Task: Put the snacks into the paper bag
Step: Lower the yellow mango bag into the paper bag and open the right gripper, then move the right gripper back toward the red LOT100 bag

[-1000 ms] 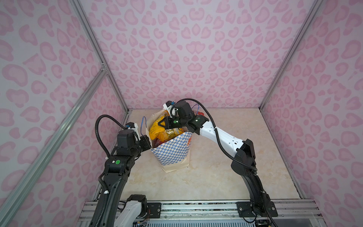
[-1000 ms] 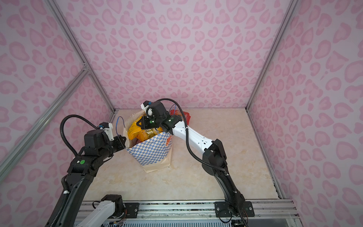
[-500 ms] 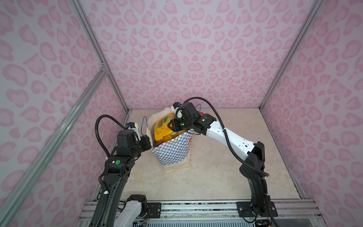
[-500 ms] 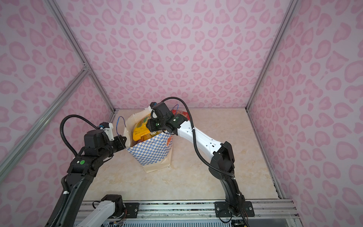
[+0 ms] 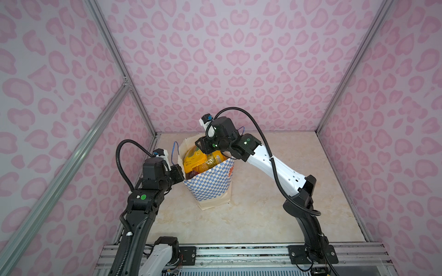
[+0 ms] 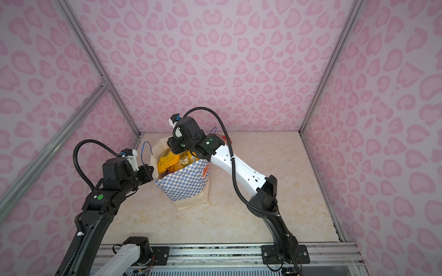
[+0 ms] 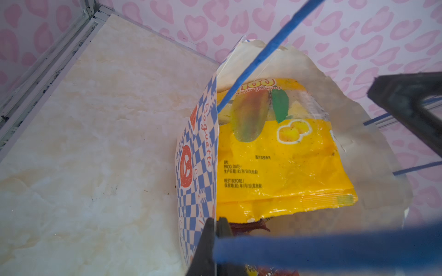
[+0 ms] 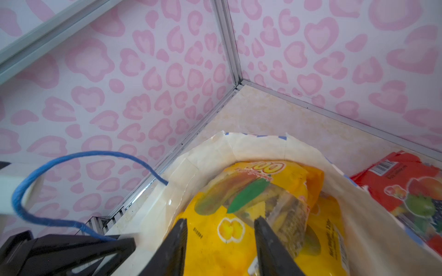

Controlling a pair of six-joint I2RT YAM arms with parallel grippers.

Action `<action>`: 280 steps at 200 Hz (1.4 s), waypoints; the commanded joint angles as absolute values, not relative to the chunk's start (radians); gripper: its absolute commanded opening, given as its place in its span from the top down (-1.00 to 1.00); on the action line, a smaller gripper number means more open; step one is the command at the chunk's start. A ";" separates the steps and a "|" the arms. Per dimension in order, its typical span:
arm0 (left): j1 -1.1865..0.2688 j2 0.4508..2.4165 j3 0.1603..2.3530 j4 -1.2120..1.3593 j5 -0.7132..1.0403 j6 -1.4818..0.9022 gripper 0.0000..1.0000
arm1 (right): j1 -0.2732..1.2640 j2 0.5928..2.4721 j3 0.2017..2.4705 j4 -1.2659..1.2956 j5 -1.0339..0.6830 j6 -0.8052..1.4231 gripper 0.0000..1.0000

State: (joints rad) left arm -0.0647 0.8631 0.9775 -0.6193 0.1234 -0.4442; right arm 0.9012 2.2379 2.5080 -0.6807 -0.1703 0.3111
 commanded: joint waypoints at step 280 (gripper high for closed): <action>-0.063 0.865 0.975 -0.583 0.119 -0.442 0.83 | 0.444 1.496 1.343 -0.103 -0.271 0.654 -0.73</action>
State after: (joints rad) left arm -0.0647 0.8639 0.9771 -0.6189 0.1230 -0.4442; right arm 0.5457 1.5475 1.5349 -0.3489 -0.2062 0.4545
